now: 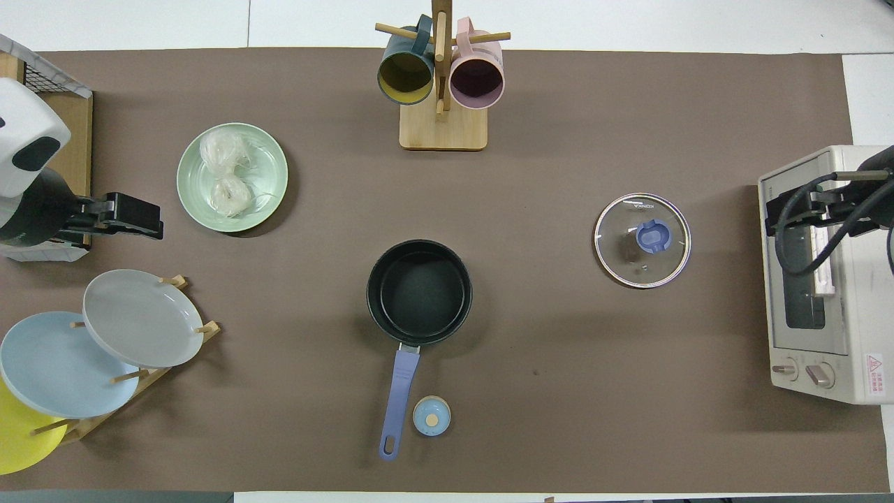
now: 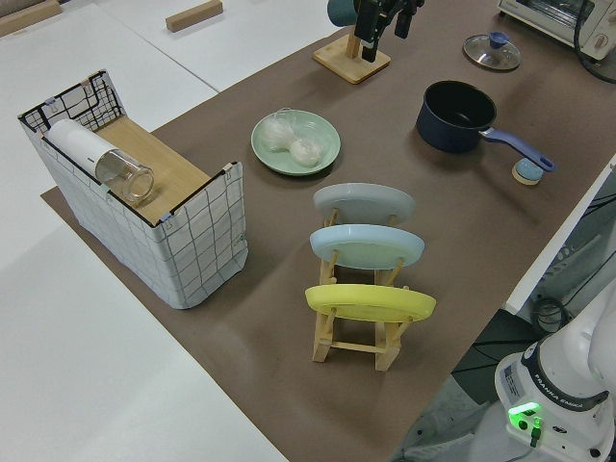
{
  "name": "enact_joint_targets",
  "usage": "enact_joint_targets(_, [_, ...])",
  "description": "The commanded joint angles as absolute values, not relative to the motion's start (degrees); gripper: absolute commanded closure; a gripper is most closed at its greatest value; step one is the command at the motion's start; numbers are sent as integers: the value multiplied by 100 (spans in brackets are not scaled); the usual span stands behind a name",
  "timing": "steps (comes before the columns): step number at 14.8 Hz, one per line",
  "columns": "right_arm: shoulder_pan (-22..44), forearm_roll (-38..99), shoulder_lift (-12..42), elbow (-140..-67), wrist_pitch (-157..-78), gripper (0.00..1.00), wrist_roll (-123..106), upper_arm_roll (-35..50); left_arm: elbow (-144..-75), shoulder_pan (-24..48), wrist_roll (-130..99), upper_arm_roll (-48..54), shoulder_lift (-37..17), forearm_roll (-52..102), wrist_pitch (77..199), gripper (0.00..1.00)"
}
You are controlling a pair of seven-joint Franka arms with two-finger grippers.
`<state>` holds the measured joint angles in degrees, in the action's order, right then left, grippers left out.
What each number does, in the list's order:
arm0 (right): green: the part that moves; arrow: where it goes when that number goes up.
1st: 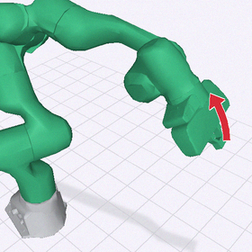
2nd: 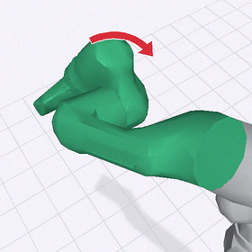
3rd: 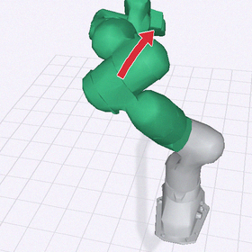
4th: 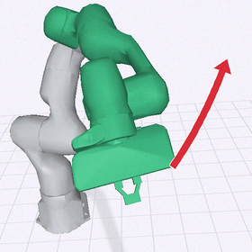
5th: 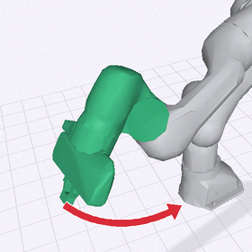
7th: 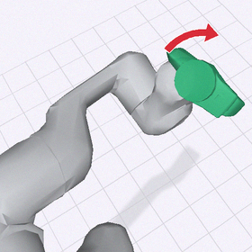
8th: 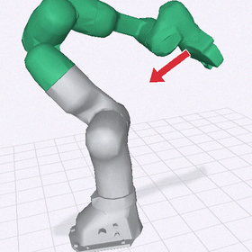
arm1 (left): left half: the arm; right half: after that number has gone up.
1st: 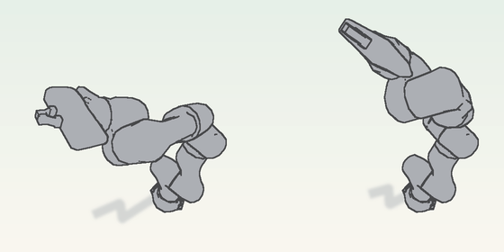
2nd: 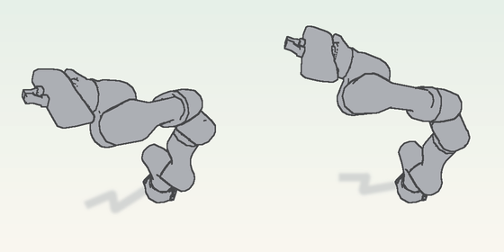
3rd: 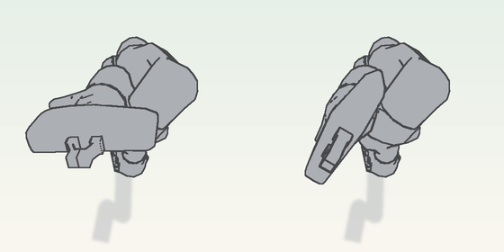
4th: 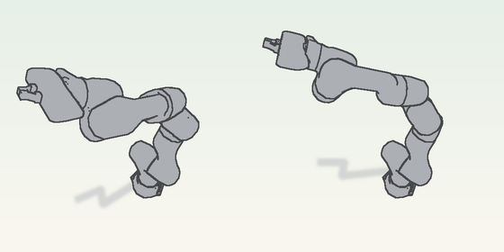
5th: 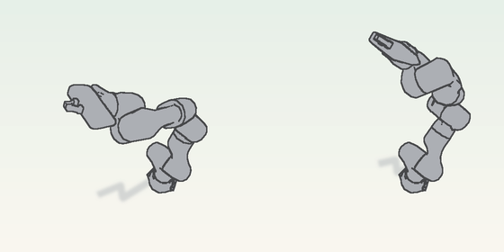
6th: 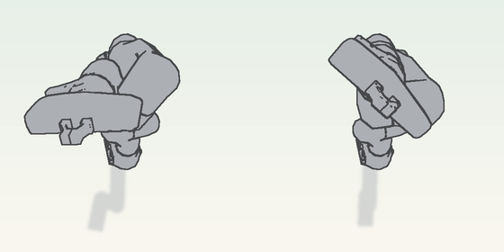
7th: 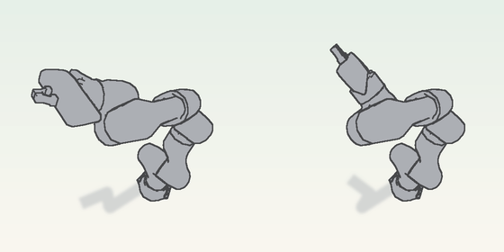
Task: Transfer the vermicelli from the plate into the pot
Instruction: 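Reach the left gripper to the vermicelli on the green plate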
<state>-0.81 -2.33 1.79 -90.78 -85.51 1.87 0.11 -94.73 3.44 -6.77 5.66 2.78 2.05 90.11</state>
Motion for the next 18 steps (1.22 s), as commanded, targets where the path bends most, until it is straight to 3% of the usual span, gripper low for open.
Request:
enact_joint_targets(1, [-132,-105,141,-9062,-8481,0,220,26,-9519,325,-747,545,343,299,9079,0])
enact_joint_targets(7, [-132,-105,141,-9062,-8481,0,220,26,-9511,308,-791,545,134,325,9501,0])
enact_joint_targets(13, [-132,-105,141,-9053,-8481,0,220,26,-9079,316,-817,536,-1606,326,10605,0])
enact_joint_targets(18, [-132,-105,141,-9053,-8481,0,220,26,-9062,193,-817,545,-2582,-184,11784,0])
